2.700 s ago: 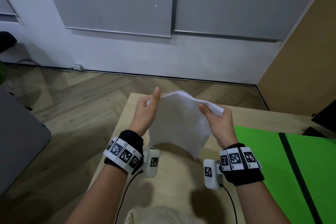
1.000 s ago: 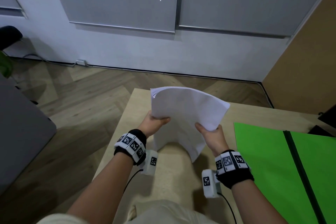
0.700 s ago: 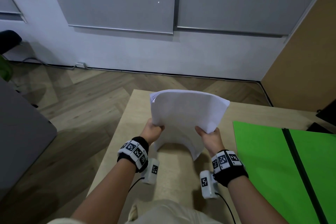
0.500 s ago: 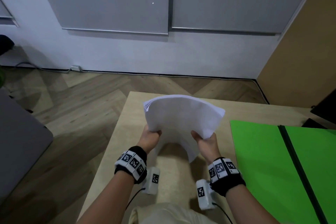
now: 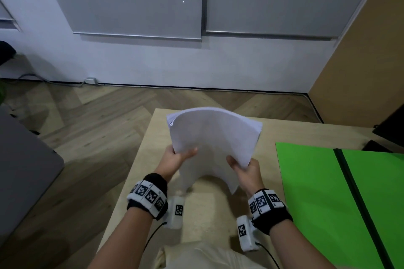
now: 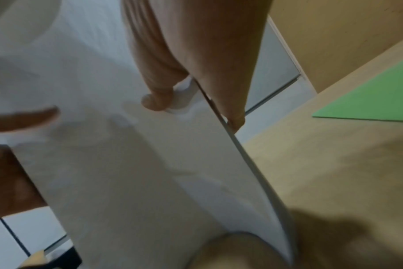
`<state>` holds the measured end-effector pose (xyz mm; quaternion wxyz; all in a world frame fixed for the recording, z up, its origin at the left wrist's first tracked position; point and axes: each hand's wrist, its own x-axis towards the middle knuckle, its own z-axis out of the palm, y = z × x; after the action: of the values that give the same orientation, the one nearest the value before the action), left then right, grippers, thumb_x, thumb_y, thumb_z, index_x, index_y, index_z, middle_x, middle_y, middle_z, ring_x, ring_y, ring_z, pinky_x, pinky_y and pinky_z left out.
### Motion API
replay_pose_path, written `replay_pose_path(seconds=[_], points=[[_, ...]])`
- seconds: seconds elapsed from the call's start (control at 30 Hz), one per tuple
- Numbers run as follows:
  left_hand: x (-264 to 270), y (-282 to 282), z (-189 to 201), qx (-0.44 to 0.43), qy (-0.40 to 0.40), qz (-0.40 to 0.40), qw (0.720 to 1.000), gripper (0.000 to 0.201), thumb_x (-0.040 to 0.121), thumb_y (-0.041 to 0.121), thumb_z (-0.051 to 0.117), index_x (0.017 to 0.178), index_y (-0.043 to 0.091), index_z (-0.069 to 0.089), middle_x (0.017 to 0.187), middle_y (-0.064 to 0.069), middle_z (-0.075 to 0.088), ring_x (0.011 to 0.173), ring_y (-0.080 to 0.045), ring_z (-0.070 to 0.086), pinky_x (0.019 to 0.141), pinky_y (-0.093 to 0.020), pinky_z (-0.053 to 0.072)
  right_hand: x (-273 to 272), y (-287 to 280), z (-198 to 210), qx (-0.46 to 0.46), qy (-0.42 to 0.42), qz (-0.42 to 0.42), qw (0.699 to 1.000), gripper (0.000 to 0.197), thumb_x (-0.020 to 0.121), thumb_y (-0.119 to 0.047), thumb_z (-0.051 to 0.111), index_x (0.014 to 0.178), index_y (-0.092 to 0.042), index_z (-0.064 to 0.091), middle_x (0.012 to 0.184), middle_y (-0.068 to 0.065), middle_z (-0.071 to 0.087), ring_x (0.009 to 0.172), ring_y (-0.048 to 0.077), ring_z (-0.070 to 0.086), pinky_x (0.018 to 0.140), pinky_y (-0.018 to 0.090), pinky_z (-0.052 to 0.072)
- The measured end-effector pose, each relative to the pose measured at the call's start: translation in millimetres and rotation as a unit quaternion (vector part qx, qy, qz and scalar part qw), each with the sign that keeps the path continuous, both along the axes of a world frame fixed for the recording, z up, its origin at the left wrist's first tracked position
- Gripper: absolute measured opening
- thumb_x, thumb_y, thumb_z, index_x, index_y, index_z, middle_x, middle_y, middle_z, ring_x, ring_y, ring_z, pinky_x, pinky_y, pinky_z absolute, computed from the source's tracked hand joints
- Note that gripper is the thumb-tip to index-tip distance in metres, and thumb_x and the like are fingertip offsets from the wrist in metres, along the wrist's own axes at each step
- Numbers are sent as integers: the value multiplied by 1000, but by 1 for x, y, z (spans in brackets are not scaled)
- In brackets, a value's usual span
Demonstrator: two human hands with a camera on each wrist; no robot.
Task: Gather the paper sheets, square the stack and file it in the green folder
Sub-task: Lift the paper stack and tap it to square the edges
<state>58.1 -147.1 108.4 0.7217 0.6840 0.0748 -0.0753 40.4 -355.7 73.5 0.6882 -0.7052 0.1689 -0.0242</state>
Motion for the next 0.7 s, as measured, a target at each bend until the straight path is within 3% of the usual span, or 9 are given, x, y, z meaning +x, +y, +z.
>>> replay_pose_path(seconds=[0.07, 0.13, 0.27, 0.37, 0.43, 0.5, 0.57, 0.63, 0.7], points=[[3, 11, 26, -47, -42, -26, 998, 26, 83, 30, 67, 99, 10, 72, 97, -6, 77, 92, -20, 71, 76, -24, 58, -1, -4, 16, 13, -41, 15, 999, 8, 79, -11, 73, 73, -16, 70, 67, -6, 74, 68, 9, 68, 58, 21, 53], [4, 17, 48, -36, -89, -37, 995, 41, 89, 47, 56, 99, 11, 73, 95, -7, 76, 85, -16, 71, 75, -24, 57, 3, -9, 38, 34, -89, 9, 995, 7, 81, -16, 70, 74, -16, 70, 61, -13, 72, 60, -2, 64, 57, 16, 52], [1, 9, 68, -19, -159, -28, 987, 54, 90, 50, 38, 104, 10, 72, 89, -4, 74, 79, -11, 69, 69, -18, 54, 10, -14, 82, 27, -177, 12, 984, 54, 65, -61, 68, 71, -8, 71, 71, 3, 67, 66, 10, 58, 59, 25, 49], [0, 5, 66, -27, -158, -8, 987, 58, 87, 53, 35, 100, 10, 73, 85, -3, 75, 78, -12, 69, 66, -18, 54, 11, -12, 89, 22, -187, 43, 981, 53, 63, -67, 66, 77, -16, 76, 72, -1, 69, 71, 13, 59, 62, 28, 50], [1, 5, 64, -16, -158, -8, 987, 63, 87, 54, 32, 101, 10, 73, 86, -4, 75, 78, -12, 69, 65, -19, 54, 11, -10, 86, 3, -182, 31, 983, 78, 62, -72, 64, 76, 4, 67, 70, 9, 58, 71, 17, 50, 63, 33, 42], [2, 4, 63, -13, -151, -11, 988, 68, 86, 57, 29, 104, 10, 73, 87, -3, 76, 79, -11, 70, 65, -20, 54, 10, -9, 86, -7, -172, 27, 985, 94, 62, -73, 62, 80, 19, 56, 72, 12, 53, 71, 19, 46, 63, 34, 38], [3, 5, 60, -16, -150, -22, 988, 71, 85, 64, 28, 105, 14, 74, 94, -7, 77, 85, -16, 71, 69, -25, 54, 10, -8, 86, -3, -152, 45, 987, 74, 75, -59, 61, 84, 15, 62, 75, 12, 58, 72, 18, 50, 65, 34, 41], [5, 5, 60, -15, -140, -25, 990, 71, 79, 74, 32, 101, 23, 77, 98, -6, 77, 91, -19, 71, 75, -29, 56, 9, -9, 83, -20, -133, 58, 989, 35, 90, -34, 56, 84, -1, 69, 79, 12, 64, 74, 15, 57, 69, 32, 46], [8, 5, 60, -26, -131, -45, 990, 77, 70, 83, 35, 104, 28, 76, 108, -4, 76, 101, -18, 70, 85, -30, 55, 8, -13, 81, -55, -127, 43, 989, 23, 93, -25, 53, 78, -14, 66, 75, 8, 65, 67, 10, 59, 65, 27, 48]])
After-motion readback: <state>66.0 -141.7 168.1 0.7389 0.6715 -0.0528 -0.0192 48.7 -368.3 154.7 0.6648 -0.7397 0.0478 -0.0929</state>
